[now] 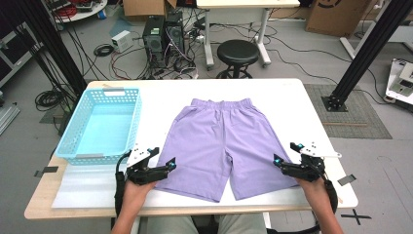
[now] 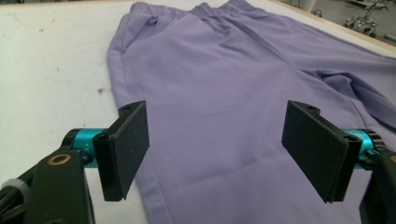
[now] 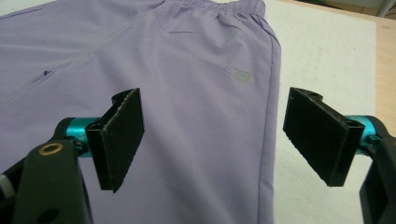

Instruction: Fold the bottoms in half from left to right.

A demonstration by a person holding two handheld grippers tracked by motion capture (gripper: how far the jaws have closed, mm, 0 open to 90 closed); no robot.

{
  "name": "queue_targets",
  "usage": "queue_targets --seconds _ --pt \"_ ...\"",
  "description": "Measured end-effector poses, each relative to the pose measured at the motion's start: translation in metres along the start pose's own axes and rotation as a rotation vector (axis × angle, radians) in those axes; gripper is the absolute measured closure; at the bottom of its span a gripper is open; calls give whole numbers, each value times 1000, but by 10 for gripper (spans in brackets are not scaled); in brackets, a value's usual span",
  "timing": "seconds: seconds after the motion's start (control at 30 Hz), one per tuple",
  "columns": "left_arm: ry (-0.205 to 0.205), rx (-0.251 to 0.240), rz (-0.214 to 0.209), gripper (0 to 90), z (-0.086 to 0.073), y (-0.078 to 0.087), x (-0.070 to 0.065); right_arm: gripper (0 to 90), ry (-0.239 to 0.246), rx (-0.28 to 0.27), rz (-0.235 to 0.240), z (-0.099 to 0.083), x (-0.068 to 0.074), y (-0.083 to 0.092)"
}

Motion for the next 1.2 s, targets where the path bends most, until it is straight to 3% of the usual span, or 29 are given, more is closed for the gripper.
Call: queue_targets --seconds 0.13,0.37,0.47,0.73,0.87,1.0,1.1,1.2 --pt "19 74 22 239 -13 4 -2 207 2 3 9 -1 2 -1" --pt "20 204 92 459 -29 9 -1 208 7 14 18 -1 4 -5" --pt "-5 244 114 512 -36 11 -1 208 7 19 20 -1 5 -7" --pt "-51 241 176 591 -38 13 -4 208 13 26 34 -1 9 -10" --pt "-81 237 175 708 -38 12 -10 208 23 28 39 0 12 -11" --pt "-63 230 182 788 -38 13 -8 208 22 27 40 0 12 -10" --pt "-25 222 184 862 -38 15 -5 208 20 30 42 0 12 -10" --pt "-4 222 178 872 -38 16 -3 208 23 27 44 1 12 -9"
Point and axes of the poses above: each handheld gripper's, and its own axes: y roughly backward along the jaws, z roughly out of its top, x roughly to its left, the point moved 9 cm from there along -y, roughly forward along the jaws, and after that the axes turned 5 degrees about -y, right-handed, at the moved point
